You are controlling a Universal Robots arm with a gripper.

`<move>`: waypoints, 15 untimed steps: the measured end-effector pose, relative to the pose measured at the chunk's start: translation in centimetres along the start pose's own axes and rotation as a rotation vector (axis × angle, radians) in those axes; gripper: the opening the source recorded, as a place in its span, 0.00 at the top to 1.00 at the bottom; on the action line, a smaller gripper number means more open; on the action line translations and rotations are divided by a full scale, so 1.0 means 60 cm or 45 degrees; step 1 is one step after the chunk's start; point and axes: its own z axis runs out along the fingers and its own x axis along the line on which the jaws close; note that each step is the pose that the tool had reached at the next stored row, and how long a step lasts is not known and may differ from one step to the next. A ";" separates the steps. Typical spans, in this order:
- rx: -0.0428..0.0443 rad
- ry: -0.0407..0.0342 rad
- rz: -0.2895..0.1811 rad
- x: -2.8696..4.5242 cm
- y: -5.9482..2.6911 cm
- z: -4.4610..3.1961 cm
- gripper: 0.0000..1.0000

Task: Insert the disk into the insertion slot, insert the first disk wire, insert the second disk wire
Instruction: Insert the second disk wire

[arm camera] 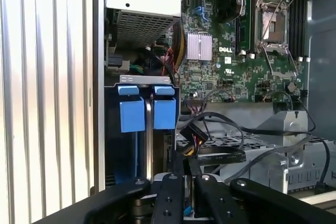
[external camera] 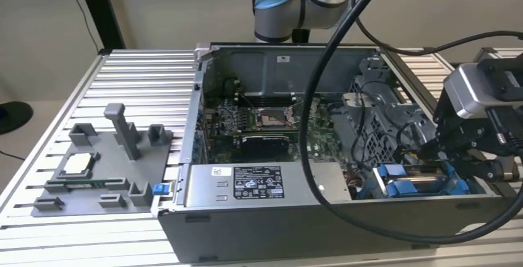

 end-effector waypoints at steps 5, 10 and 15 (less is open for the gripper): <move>0.000 -0.0134 0.000 0.003 0.000 0.004 1.00; 0.000 -0.0164 0.000 0.007 0.000 0.005 1.00; 0.000 -0.0161 0.000 0.009 0.000 0.007 1.00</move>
